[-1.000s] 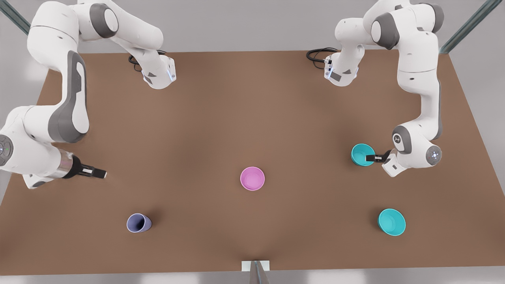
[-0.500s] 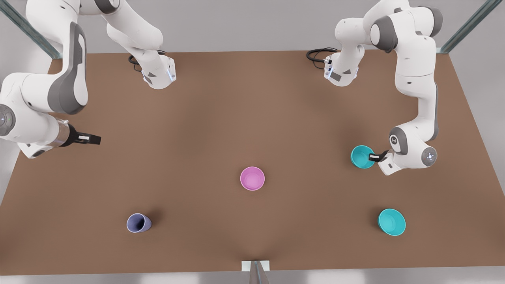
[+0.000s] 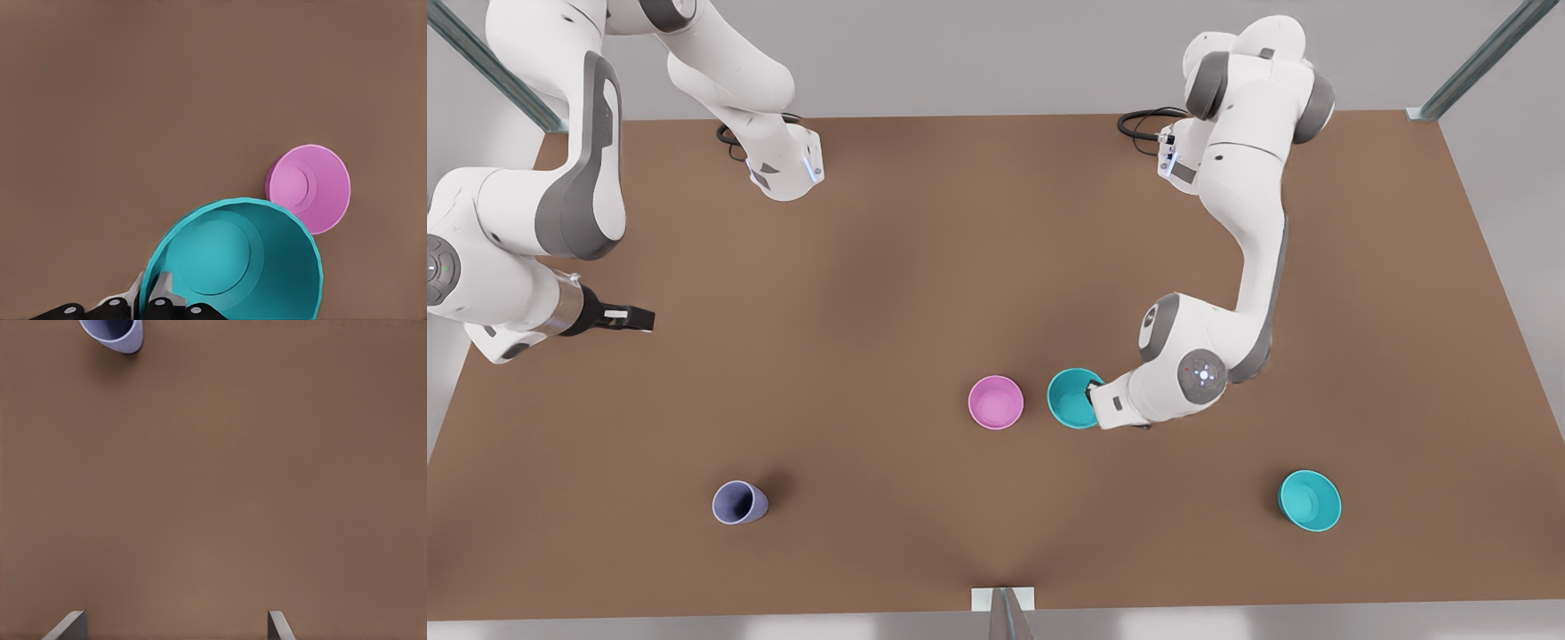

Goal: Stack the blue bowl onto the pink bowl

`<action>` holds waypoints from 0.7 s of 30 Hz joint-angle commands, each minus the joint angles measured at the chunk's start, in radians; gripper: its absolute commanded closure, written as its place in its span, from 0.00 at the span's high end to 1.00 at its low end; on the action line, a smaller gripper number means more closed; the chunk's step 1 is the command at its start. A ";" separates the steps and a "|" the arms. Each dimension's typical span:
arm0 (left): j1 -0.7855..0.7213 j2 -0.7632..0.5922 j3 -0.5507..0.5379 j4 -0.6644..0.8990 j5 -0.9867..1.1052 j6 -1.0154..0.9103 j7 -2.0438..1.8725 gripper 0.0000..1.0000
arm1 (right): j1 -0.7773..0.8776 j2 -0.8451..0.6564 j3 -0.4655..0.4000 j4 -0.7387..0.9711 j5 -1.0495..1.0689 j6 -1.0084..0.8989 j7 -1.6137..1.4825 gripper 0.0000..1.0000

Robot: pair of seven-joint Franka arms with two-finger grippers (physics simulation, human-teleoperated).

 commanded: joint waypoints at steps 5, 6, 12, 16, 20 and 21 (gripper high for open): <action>-0.069 0.093 -0.038 0.109 -0.009 0.047 -0.892 0.21 | 0.000 0.003 0.001 0.000 0.001 0.003 -0.043 1.00; -0.074 0.110 -0.039 0.135 -0.011 0.069 -0.952 0.21 | 0.000 0.003 0.001 0.000 0.001 0.003 -0.043 1.00; -0.109 0.159 -0.045 0.129 -0.012 0.070 -0.966 0.21 | 0.000 0.005 0.001 -0.001 0.001 0.001 -0.043 1.00; -0.120 0.169 -0.057 0.130 -0.012 0.089 -0.980 0.21 | 0.000 0.005 0.001 -0.003 0.001 0.001 -0.043 1.00; -0.118 0.179 -0.059 0.127 -0.012 0.110 -0.982 0.21 | 0.000 0.006 0.001 -0.004 0.001 0.003 -0.043 1.00; -0.118 0.179 -0.059 0.126 -0.012 0.110 -0.982 0.21 | 0.000 0.006 0.001 -0.006 0.001 0.003 -0.043 1.00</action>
